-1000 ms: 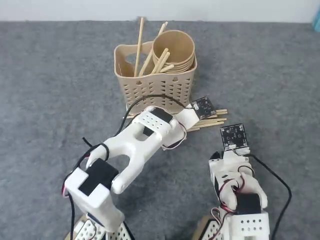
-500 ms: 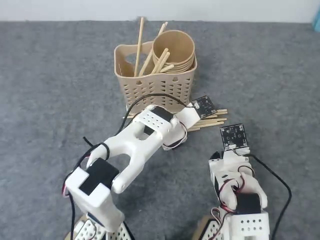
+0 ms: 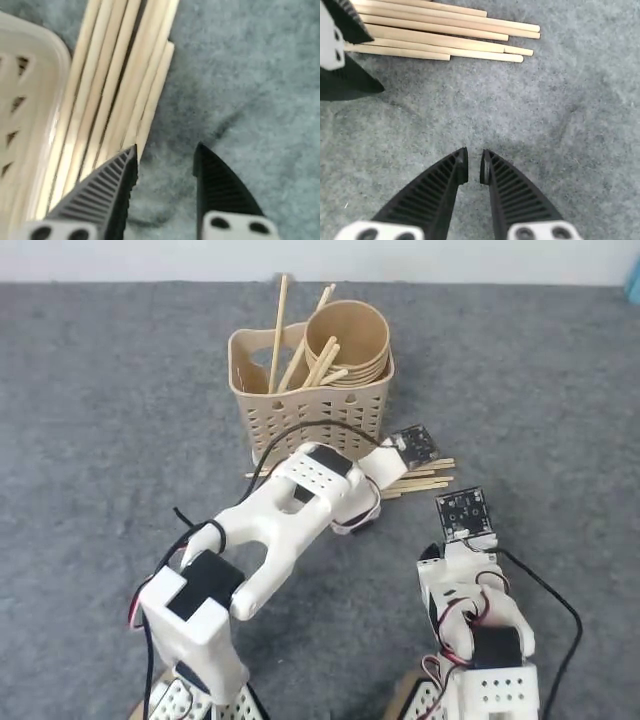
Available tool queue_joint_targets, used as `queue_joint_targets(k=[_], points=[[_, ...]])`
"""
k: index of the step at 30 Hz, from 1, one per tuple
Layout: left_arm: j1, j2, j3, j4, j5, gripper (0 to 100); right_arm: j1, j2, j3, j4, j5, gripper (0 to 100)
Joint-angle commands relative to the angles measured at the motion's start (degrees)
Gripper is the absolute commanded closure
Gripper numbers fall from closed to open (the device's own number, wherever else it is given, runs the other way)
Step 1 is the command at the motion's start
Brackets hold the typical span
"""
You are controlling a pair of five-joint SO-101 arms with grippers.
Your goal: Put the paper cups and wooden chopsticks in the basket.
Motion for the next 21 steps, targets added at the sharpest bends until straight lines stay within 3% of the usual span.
queue_joint_targets(k=[1,9,18,21], points=[[0.53,-1.67,-3.74,2.55,0.53,82,-0.04,-1.63,0.97,0.13,1.05,94.1],[0.44,5.36,-5.23,3.16,0.53,82,-0.04,-1.63,0.88,0.13,1.14,94.0],[0.53,15.21,-18.86,15.21,0.44,83,-0.04,-1.63,0.88,0.13,1.14,94.0],[0.62,15.74,-19.65,16.18,-0.70,89,-0.04,-1.63,0.88,0.04,1.14,94.0]])
